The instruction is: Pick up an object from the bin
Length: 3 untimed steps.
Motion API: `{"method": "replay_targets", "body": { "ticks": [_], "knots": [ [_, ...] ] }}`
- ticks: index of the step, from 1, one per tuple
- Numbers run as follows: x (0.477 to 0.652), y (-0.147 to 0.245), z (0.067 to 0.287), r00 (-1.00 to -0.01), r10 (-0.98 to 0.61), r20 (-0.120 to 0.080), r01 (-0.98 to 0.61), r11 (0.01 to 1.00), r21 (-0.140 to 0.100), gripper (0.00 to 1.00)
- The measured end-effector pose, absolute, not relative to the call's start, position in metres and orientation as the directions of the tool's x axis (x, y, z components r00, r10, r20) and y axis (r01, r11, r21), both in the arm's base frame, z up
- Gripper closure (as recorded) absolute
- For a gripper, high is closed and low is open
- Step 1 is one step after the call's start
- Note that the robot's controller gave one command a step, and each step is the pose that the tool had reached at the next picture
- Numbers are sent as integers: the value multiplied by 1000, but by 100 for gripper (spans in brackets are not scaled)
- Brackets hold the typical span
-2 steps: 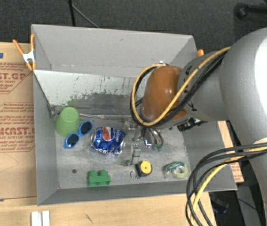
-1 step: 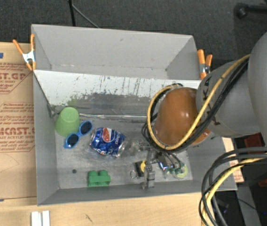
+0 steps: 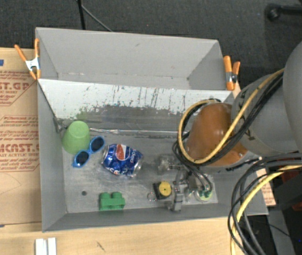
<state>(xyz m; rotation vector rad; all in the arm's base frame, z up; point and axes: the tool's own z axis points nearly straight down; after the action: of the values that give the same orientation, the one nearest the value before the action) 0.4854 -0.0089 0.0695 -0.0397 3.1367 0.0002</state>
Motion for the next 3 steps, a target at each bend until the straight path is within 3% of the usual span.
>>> {"method": "replay_targets", "body": {
  "ticks": [1, 2, 3],
  "knots": [
    [483, -1, 70, -998, 57, -5, 57, 998, 1, 0],
    [482, -1, 71, -998, 56, -1, 56, 998, 1, 100],
    [483, -1, 128, -998, 56, -4, 56, 998, 1, 100]
  ]
}}
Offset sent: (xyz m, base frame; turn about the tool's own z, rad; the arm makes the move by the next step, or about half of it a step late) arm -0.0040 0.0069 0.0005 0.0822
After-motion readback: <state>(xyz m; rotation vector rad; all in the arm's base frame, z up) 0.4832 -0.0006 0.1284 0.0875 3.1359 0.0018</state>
